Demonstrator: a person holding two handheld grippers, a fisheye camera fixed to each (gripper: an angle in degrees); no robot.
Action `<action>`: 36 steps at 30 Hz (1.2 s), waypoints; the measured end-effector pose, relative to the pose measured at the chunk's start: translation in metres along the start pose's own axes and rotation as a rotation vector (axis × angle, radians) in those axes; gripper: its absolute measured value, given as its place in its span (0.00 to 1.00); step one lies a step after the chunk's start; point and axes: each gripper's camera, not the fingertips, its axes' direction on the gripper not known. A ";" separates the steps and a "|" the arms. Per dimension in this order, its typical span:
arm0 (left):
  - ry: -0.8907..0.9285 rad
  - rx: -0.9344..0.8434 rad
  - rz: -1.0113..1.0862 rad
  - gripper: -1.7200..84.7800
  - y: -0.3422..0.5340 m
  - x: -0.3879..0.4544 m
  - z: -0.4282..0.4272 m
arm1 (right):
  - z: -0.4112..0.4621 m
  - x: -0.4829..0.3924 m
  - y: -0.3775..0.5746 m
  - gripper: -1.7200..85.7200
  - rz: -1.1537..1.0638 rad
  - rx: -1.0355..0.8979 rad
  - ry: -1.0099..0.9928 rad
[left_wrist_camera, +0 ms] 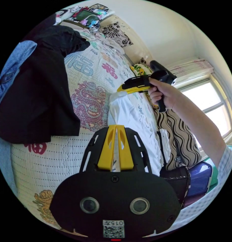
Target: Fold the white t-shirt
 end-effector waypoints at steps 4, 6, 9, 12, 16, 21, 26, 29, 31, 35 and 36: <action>-0.063 -0.011 0.043 0.01 0.016 0.017 0.025 | -0.020 -0.037 0.008 0.08 -0.213 -0.056 0.292; -0.157 0.006 0.089 0.02 0.021 0.029 0.032 | -0.035 -0.038 0.025 0.11 -0.261 -0.005 0.369; -0.258 -0.002 0.242 0.02 0.029 0.059 0.044 | -0.066 -0.023 0.068 0.13 -0.350 0.101 0.324; -0.258 -0.009 0.494 0.07 0.041 0.101 0.059 | -0.087 0.021 0.123 0.12 -0.358 0.167 0.241; -0.193 -0.015 0.691 0.12 0.034 0.155 0.110 | -0.091 0.112 0.203 0.11 -0.239 0.233 0.245; -0.166 -0.194 0.847 0.13 -0.001 0.213 0.223 | -0.065 0.180 0.246 0.13 -0.068 0.148 0.228; -0.405 -0.525 1.091 0.14 0.017 0.258 0.361 | -0.044 0.192 0.259 0.12 -0.033 0.077 0.223; -0.454 -0.669 1.128 0.10 0.038 0.257 0.406 | -0.048 0.173 0.275 0.04 -0.116 0.078 0.289; -0.447 -0.702 1.173 0.06 0.049 0.261 0.414 | -0.052 0.165 0.286 0.02 -0.151 0.052 0.269; -0.516 -0.725 1.209 0.04 0.054 0.277 0.428 | -0.089 0.158 0.310 0.01 -0.142 0.121 0.309; -0.526 -0.698 1.216 0.03 0.052 0.281 0.427 | -0.098 0.158 0.312 0.01 -0.129 0.141 0.315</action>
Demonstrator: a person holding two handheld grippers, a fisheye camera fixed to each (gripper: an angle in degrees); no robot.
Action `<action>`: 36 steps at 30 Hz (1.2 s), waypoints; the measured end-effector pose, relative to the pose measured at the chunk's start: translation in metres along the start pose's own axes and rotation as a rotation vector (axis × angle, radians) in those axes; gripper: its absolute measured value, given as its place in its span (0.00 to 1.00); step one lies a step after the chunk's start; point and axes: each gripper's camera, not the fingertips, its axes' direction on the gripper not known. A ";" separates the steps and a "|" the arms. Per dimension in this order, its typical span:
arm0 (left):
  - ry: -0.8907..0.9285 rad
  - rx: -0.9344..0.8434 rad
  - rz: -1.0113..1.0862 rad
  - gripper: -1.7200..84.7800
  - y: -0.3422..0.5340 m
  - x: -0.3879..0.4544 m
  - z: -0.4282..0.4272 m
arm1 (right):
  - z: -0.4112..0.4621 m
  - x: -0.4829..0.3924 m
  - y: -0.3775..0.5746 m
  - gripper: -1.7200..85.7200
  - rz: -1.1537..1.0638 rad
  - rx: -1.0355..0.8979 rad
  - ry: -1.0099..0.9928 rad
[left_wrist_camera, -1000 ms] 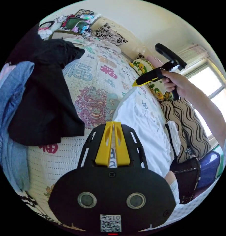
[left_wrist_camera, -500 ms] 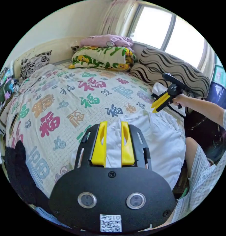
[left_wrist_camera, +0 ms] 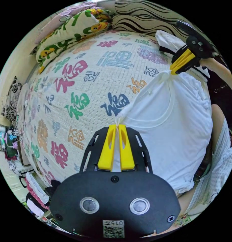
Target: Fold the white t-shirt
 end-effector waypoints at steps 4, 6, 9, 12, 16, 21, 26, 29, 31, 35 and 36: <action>0.046 0.119 -0.127 0.02 -0.018 -0.027 -0.023 | -0.050 0.024 0.001 0.01 0.073 0.043 -0.008; -0.015 0.119 -0.149 0.02 -0.028 -0.032 -0.021 | -0.058 0.028 -0.004 0.01 0.082 0.013 0.038; -0.085 0.141 -0.193 0.02 -0.046 -0.042 -0.016 | -0.073 0.027 -0.014 0.01 0.085 0.006 0.146; -0.172 0.129 -0.264 0.02 -0.062 -0.055 -0.003 | -0.096 0.029 -0.026 0.02 0.121 0.054 0.260; -0.271 0.181 -0.403 0.05 -0.069 -0.066 0.017 | -0.126 0.043 -0.027 0.07 0.303 0.182 0.311; -0.422 0.063 -0.482 0.09 -0.041 -0.048 0.051 | -0.124 0.026 0.027 0.10 0.432 0.161 0.501; -0.117 0.156 -0.324 0.09 0.082 0.025 0.025 | -0.151 -0.038 0.193 0.10 0.133 0.321 -0.161; 0.120 0.168 -0.294 0.10 0.163 0.087 0.018 | -0.156 -0.097 0.291 0.09 0.130 0.315 -0.271; 0.196 0.131 -0.312 0.11 0.200 0.121 0.023 | -0.159 -0.139 0.343 0.08 0.167 0.286 -0.223; 0.232 0.195 -0.444 0.12 0.244 0.162 0.033 | -0.150 -0.220 0.414 0.11 0.194 0.177 -0.182; 0.234 0.212 -0.453 0.11 0.245 0.164 0.034 | -0.147 -0.227 0.419 0.11 0.201 0.156 -0.169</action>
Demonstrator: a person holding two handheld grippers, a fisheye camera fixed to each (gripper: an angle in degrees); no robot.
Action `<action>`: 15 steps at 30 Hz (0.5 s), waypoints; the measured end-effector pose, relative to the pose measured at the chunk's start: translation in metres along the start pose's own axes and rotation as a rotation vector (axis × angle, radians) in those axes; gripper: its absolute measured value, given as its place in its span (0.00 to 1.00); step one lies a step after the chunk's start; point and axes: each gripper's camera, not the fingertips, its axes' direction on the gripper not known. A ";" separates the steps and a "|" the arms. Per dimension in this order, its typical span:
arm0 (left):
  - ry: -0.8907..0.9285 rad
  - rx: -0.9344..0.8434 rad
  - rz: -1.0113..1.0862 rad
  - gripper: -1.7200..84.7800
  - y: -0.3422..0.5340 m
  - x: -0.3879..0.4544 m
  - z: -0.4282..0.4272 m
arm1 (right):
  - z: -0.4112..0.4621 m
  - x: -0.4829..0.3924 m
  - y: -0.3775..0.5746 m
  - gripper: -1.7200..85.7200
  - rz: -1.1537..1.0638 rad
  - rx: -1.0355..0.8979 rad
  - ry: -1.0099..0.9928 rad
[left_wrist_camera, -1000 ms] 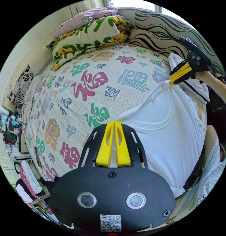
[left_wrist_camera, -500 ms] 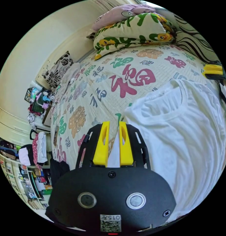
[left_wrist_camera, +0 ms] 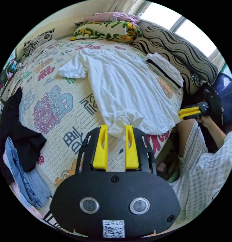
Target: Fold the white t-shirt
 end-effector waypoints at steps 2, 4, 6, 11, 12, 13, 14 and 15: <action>0.015 -0.027 -0.007 0.05 0.005 0.002 0.010 | 0.007 -0.015 0.016 0.09 0.024 -0.068 0.070; -0.003 -0.094 0.031 0.03 0.009 0.005 0.016 | 0.007 -0.019 0.022 0.06 0.038 -0.133 0.153; -0.062 -0.117 0.088 0.02 0.018 0.013 0.008 | -0.003 -0.022 0.029 0.04 0.025 -0.151 0.214; -0.314 -0.204 0.335 0.01 0.068 0.039 -0.017 | -0.062 -0.008 0.064 0.03 0.079 -0.093 0.171; -0.326 -0.234 0.353 0.01 0.074 0.040 -0.015 | -0.067 -0.005 0.069 0.03 0.091 -0.083 0.155; -0.343 -0.305 0.364 0.02 0.082 0.039 -0.010 | -0.076 0.001 0.077 0.04 0.116 -0.073 0.110; -0.362 -0.355 0.347 0.02 0.089 0.036 -0.005 | -0.084 0.009 0.084 0.05 0.147 -0.080 0.057; -0.364 -0.369 0.336 0.02 0.092 0.034 -0.004 | -0.088 0.013 0.087 0.06 0.168 -0.080 0.035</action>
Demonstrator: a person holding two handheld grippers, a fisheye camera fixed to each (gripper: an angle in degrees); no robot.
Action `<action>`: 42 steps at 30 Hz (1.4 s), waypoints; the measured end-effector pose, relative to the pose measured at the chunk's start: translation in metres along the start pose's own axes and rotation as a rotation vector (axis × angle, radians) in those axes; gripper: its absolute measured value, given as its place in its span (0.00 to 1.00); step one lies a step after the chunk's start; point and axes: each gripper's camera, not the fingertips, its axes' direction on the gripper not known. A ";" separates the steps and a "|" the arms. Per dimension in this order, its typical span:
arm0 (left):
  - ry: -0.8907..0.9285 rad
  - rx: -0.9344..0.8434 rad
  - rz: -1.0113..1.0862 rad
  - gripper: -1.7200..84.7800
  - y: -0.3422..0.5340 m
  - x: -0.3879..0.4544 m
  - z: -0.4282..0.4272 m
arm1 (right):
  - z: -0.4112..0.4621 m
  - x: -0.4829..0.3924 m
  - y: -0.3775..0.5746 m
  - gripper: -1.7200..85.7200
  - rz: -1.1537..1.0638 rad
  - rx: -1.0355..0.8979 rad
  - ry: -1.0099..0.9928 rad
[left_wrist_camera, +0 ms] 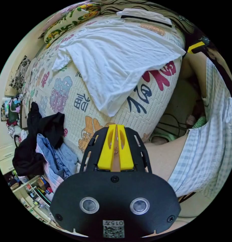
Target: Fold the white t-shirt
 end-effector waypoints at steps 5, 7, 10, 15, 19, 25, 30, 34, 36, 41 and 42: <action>0.178 0.159 -0.360 0.09 0.018 -0.049 -0.007 | -0.036 0.043 0.011 0.10 0.191 0.069 -0.196; 0.337 0.195 -0.505 0.11 0.017 -0.075 0.006 | -0.041 0.054 0.006 0.11 0.241 0.075 -0.259; 0.475 0.138 -0.702 0.12 0.010 -0.104 0.048 | -0.039 0.067 -0.009 0.12 0.320 0.024 -0.335; 0.507 0.055 -0.712 0.05 0.005 -0.113 0.082 | -0.051 0.072 -0.018 0.03 0.304 -0.043 -0.308; 0.534 0.070 -0.602 0.02 0.016 -0.112 0.078 | -0.085 0.076 0.001 0.02 0.238 -0.033 -0.368; 0.555 0.045 -0.523 0.02 0.043 -0.102 0.071 | -0.115 0.063 0.029 0.02 0.160 -0.126 -0.356; 0.538 -0.096 -0.486 0.07 0.040 -0.083 0.098 | -0.114 0.047 0.021 0.05 0.094 -0.220 -0.348; 0.490 -0.188 -0.502 0.11 0.035 -0.073 0.113 | -0.143 0.065 0.004 0.08 0.147 -0.155 -0.344; 0.458 -0.170 -0.529 0.11 0.035 -0.072 0.108 | -0.169 0.084 -0.008 0.09 0.186 -0.058 -0.359; 0.408 0.183 -0.500 0.10 -0.025 -0.071 0.057 | -0.236 0.146 -0.104 0.09 0.262 0.224 -0.336; 0.416 0.227 -0.472 0.11 -0.039 -0.069 0.053 | -0.239 0.150 -0.121 0.09 0.263 0.231 -0.320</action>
